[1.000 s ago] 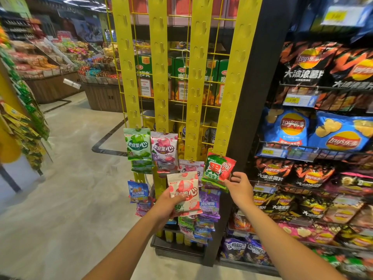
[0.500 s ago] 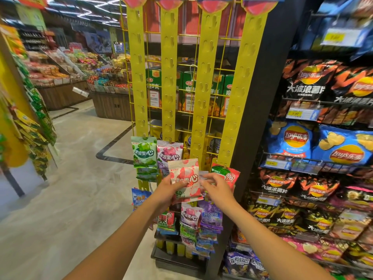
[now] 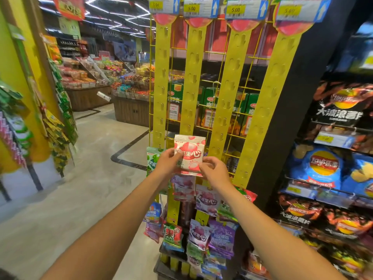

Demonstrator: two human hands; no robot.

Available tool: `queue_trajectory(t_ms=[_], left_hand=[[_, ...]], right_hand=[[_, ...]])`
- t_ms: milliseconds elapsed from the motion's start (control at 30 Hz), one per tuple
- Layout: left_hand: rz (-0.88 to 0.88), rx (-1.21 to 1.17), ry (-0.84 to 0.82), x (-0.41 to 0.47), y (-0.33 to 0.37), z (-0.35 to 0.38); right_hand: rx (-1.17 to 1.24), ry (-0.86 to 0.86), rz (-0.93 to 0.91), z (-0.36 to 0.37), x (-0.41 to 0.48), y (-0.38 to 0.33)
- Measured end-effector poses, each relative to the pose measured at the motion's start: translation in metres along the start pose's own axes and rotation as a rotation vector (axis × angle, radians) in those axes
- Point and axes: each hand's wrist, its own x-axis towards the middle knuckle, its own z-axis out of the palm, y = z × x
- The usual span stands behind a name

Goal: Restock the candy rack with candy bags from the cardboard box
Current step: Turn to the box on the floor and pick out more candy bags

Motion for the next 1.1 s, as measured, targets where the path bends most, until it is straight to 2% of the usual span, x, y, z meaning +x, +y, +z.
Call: queue_trajectory(t_ms=[200,467,733,933,1100], left_hand=[[-0.014,-0.056,0.128,0.019,-0.001,0.000],[-0.025,0.027,0.181,0.019,-0.034,-0.005],[0.069,0.145,0.278,0.022,-0.049,-0.005],[0.077,0.238,0.304,0.021,-0.049,-0.008],[0.122,0.311,0.249,0.015,-0.051,-0.014]], right_hand=[[-0.011,-0.001,0.007,0.009,0.019,0.003],[-0.073,-0.018,0.049,0.022,0.014,0.033],[-0.144,0.053,0.022,0.031,0.016,0.041],[-0.171,0.068,0.004,0.032,0.013,0.040],[-0.177,0.049,0.003,0.030,0.008,0.036]])
